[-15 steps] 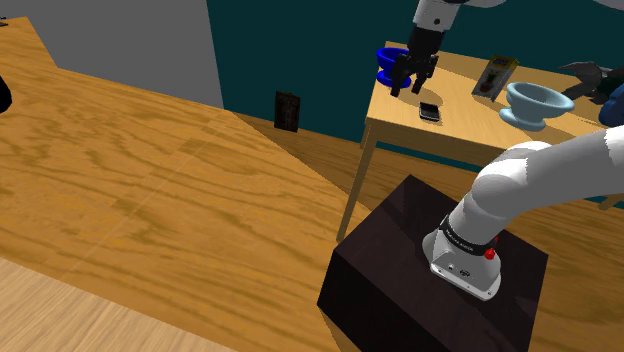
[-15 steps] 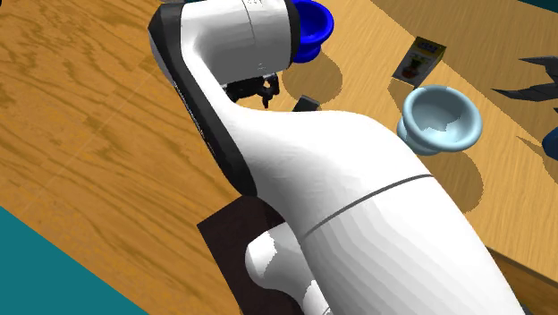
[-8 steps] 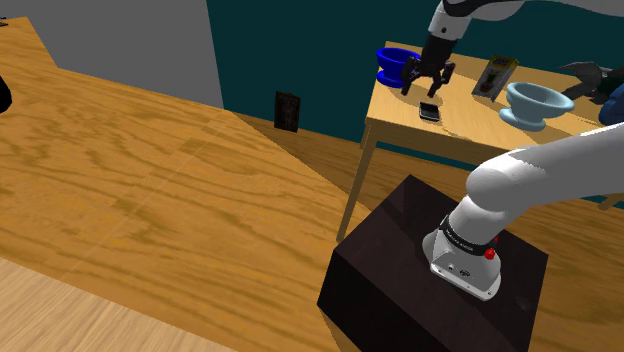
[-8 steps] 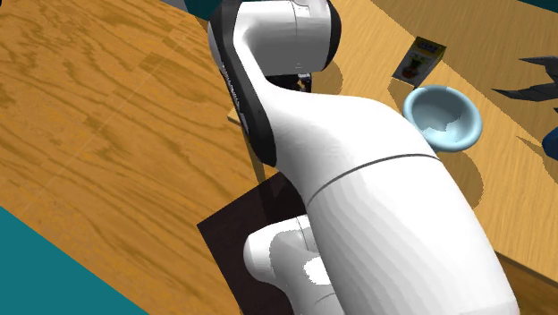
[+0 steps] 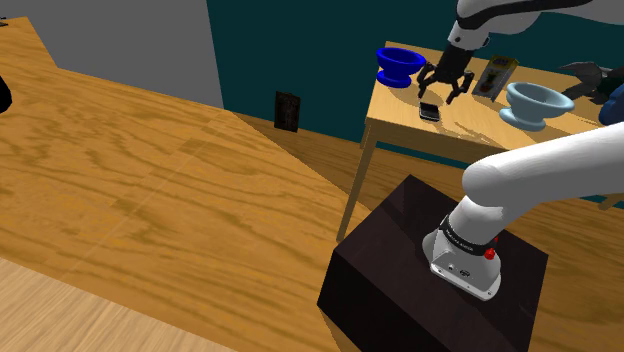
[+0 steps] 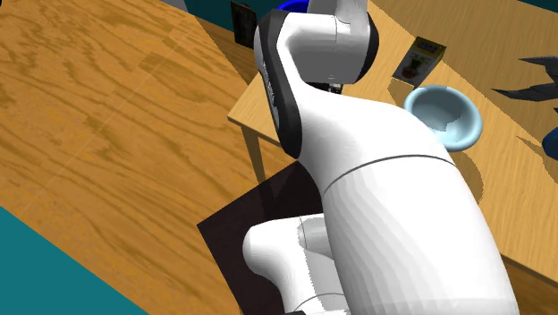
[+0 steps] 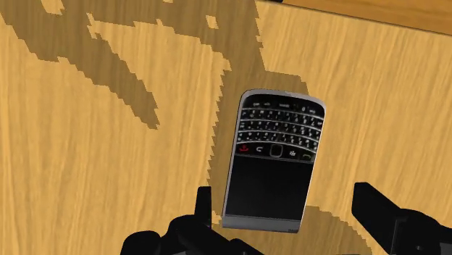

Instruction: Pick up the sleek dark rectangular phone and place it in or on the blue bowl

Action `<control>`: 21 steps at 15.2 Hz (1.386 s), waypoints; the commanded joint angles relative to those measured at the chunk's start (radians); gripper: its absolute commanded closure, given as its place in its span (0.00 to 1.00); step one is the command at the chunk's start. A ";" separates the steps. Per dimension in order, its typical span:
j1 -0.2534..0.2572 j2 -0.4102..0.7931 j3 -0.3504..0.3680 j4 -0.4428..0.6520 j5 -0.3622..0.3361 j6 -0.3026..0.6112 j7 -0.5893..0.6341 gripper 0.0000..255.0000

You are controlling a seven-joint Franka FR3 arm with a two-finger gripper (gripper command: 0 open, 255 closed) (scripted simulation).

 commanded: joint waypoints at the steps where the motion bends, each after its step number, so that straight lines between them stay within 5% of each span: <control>1: -0.003 0.006 -0.002 -0.025 -0.001 0.032 0.005 0.00; 13: -0.002 0.021 -0.006 -0.077 -0.003 0.099 0.004 0.00; 14: -0.002 0.021 -0.006 -0.077 -0.003 0.099 0.004 1.00; 21: -0.002 0.019 -0.005 -0.079 -0.002 0.098 0.006 1.00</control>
